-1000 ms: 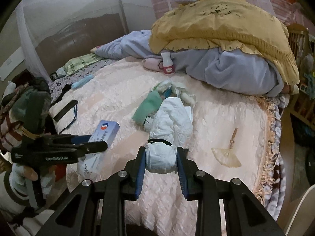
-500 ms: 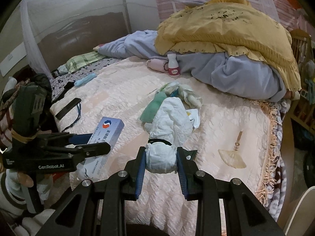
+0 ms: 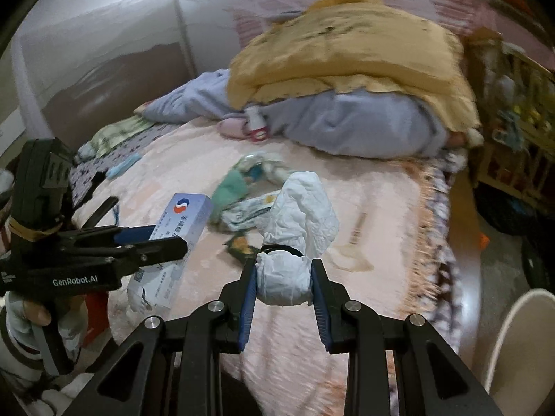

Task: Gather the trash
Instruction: 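Carry the medicine box and tissue to the white bucket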

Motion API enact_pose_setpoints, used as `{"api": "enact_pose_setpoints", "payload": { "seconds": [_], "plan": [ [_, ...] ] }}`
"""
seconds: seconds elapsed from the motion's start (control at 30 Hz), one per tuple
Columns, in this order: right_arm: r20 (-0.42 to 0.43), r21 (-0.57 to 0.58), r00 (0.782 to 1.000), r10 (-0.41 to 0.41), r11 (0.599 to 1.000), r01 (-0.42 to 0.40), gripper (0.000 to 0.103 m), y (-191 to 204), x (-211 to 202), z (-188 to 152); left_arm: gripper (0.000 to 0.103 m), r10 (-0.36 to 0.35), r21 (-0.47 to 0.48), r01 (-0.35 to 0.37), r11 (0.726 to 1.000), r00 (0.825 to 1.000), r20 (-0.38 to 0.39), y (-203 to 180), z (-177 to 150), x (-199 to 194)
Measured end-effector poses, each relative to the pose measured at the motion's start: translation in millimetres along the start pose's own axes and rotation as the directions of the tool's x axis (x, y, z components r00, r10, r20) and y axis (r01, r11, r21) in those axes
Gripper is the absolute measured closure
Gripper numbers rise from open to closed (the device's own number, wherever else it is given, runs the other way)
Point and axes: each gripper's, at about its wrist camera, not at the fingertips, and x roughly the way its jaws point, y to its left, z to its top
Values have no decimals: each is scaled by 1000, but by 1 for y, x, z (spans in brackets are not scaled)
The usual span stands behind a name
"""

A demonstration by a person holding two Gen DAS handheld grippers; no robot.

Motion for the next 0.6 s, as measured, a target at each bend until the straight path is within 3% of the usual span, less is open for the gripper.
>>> {"api": "enact_pose_setpoints", "payload": {
  "seconds": [0.33, 0.6],
  "plan": [
    [16, 136, 989, -147, 980, 144, 74, -76, -53, -31, 52, -95, 132, 103, 986, 993, -66, -85, 19, 46],
    [10, 312, 959, -282, 912, 265, 74, -149, -104, -74, 52, -183, 205, 209, 956, 973, -142, -161, 25, 82]
  ]
}}
